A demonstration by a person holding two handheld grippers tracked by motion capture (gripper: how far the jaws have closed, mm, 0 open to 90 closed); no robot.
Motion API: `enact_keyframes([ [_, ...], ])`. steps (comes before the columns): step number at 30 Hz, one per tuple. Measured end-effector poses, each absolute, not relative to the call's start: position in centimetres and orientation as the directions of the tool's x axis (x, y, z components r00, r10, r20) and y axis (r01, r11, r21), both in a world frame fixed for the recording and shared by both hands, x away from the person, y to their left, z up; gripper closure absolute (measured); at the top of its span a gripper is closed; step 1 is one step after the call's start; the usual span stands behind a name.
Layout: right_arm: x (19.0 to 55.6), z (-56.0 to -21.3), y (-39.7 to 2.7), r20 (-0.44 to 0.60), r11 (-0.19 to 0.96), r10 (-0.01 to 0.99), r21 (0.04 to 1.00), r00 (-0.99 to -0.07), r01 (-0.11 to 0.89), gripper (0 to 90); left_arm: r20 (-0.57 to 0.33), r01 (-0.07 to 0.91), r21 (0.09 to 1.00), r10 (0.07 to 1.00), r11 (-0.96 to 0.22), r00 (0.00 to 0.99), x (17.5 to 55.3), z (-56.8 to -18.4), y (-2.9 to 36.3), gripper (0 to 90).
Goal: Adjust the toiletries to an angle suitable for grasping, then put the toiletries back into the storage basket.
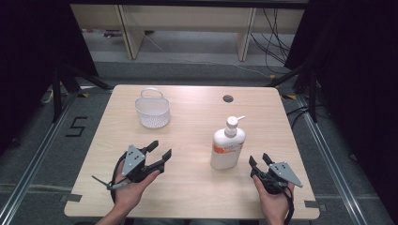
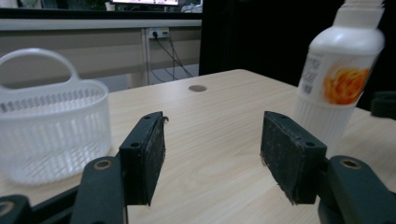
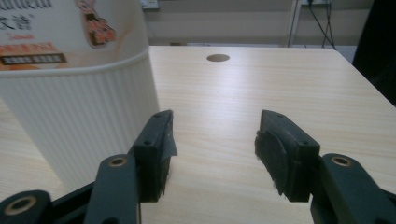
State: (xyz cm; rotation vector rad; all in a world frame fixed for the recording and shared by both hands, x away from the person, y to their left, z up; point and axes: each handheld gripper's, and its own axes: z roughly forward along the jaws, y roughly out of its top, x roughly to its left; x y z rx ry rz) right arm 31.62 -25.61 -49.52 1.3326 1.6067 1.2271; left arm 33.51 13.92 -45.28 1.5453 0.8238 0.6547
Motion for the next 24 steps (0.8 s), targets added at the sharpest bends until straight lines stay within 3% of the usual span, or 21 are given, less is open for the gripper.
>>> enact_keyframes([
  [1,31.5,-49.6,-25.3,0.108,-0.036,0.972,0.945,-0.207,0.324,45.1,-0.04,0.128,0.991,0.8,-0.046,0.598,33.6,-45.0,13.4,39.0],
  [3,31.7,-49.8,-25.7,0.058,0.01,0.974,0.954,-0.217,0.301,45.0,-0.032,0.117,0.992,0.789,-0.051,0.614,33.8,-44.4,12.4,38.4],
  [9,31.6,-49.9,-25.7,0.082,-0.015,0.975,0.951,-0.208,0.307,43.5,0.035,0.038,0.996,0.745,-0.081,0.667,34.5,-42.6,9.1,37.8],
  [24,31.9,-50.2,-26.0,0.099,-0.035,0.977,0.949,-0.191,0.313,41.3,0.031,0.025,0.997,0.717,-0.068,0.697,34.7,-40.3,3.7,37.6],
])
